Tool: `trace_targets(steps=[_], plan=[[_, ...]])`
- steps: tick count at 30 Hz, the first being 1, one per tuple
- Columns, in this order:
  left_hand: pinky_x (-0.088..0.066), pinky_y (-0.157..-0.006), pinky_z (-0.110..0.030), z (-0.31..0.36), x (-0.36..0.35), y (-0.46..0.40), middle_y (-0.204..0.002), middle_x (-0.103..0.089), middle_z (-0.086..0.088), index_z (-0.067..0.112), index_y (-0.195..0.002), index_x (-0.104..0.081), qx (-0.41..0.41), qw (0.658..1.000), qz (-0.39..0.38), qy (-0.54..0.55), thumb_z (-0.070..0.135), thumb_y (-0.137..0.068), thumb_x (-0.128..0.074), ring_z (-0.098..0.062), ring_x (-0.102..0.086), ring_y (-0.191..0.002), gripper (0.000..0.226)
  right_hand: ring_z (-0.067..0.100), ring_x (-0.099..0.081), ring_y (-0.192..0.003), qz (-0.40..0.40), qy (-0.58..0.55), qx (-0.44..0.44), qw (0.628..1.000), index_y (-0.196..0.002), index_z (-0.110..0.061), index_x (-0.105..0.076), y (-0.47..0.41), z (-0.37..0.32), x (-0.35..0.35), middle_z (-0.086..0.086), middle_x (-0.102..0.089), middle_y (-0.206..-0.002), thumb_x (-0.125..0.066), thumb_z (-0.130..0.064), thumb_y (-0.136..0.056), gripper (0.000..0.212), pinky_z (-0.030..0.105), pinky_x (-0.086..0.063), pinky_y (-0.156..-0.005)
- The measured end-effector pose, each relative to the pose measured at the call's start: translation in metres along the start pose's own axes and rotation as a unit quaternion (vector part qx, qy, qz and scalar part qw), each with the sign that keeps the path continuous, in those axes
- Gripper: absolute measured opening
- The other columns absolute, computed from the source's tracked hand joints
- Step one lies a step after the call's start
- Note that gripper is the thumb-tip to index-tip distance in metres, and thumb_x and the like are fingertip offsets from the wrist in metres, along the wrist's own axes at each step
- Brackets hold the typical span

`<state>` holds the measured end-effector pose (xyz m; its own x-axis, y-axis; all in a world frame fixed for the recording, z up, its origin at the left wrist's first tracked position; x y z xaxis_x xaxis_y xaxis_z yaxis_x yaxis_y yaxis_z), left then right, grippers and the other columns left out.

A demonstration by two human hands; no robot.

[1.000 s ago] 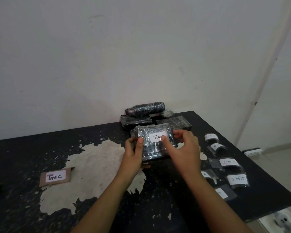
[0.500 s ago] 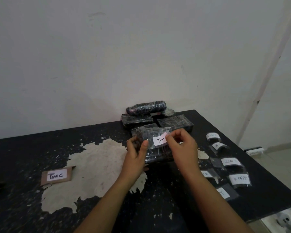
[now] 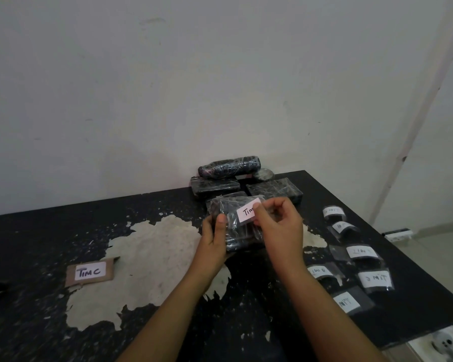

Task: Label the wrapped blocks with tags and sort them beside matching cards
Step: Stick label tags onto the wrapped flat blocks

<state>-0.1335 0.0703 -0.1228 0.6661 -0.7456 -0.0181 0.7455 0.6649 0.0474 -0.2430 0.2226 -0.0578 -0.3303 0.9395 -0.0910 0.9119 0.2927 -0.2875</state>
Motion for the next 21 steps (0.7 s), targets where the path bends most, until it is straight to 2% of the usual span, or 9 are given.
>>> trace_targets(steps=[5, 10, 12, 16, 21], plan=[[-0.069, -0.082, -0.044, -0.003, 0.005, 0.001, -0.130, -0.073, -0.003, 0.031, -0.148, -0.042, 0.009, 0.999, 0.018, 0.027, 0.058, -0.112, -0.033, -0.016, -0.081, -0.101, 0.046, 0.023, -0.079, -0.086, -0.004, 0.003, -0.002, 1.000, -0.093, -0.016, -0.075, 0.000, 0.004, -0.002, 0.004, -0.080, -0.090, -0.083, -0.021, -0.097, 0.011, 0.042, -0.068, -0.081], [-0.068, -0.085, -0.044, -0.003, 0.010, 0.000, -0.133, -0.075, -0.004, 0.034, -0.147, -0.046, 0.025, 0.998, 0.043, 0.046, 0.072, -0.108, -0.023, -0.018, -0.079, -0.108, 0.059, 0.025, -0.075, -0.084, 0.008, 0.036, 0.003, 0.999, -0.087, -0.023, -0.078, 0.000, 0.008, -0.001, 0.000, -0.079, -0.084, -0.083, -0.033, -0.098, 0.016, 0.044, -0.065, -0.077], [-0.068, -0.085, -0.045, 0.004, 0.011, 0.002, -0.129, -0.075, 0.000, 0.035, -0.145, -0.044, 0.018, 0.998, 0.043, 0.046, 0.078, -0.103, -0.032, -0.017, -0.080, -0.106, 0.062, 0.023, -0.072, -0.088, 0.013, 0.053, 0.015, 0.998, -0.086, -0.028, -0.078, -0.002, 0.007, 0.000, -0.003, -0.077, -0.088, -0.084, -0.039, -0.096, 0.016, 0.044, -0.063, -0.080], [-0.069, -0.078, -0.039, 0.014, 0.014, 0.002, -0.130, -0.071, 0.002, 0.037, -0.146, -0.039, 0.002, 0.998, 0.043, 0.048, 0.073, -0.091, -0.054, -0.018, -0.080, -0.103, 0.067, 0.017, -0.064, -0.102, 0.027, 0.073, 0.030, 0.997, -0.087, -0.031, -0.079, -0.004, 0.004, 0.003, -0.006, -0.061, -0.109, -0.088, -0.041, -0.092, 0.014, 0.035, -0.060, -0.089], [-0.066, -0.093, -0.050, 0.016, 0.016, 0.002, -0.130, -0.073, 0.002, 0.036, -0.147, -0.043, 0.000, 0.998, 0.045, 0.035, 0.076, -0.089, -0.054, -0.019, -0.079, -0.108, 0.071, 0.009, -0.066, -0.100, 0.022, 0.079, 0.028, 0.996, -0.091, -0.028, -0.079, -0.002, 0.003, 0.004, -0.006, -0.060, -0.111, -0.088, -0.040, -0.092, 0.015, 0.020, -0.057, -0.085]])
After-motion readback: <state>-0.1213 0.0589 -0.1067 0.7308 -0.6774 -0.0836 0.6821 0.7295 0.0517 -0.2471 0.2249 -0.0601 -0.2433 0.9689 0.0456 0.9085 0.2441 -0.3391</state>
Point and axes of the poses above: each hand's wrist, its own y-axis away from the middle knuckle, its own x-axis out of the back of the hand, z = x × y, the point moved 9 cm from there along -y, towards the middle knuckle
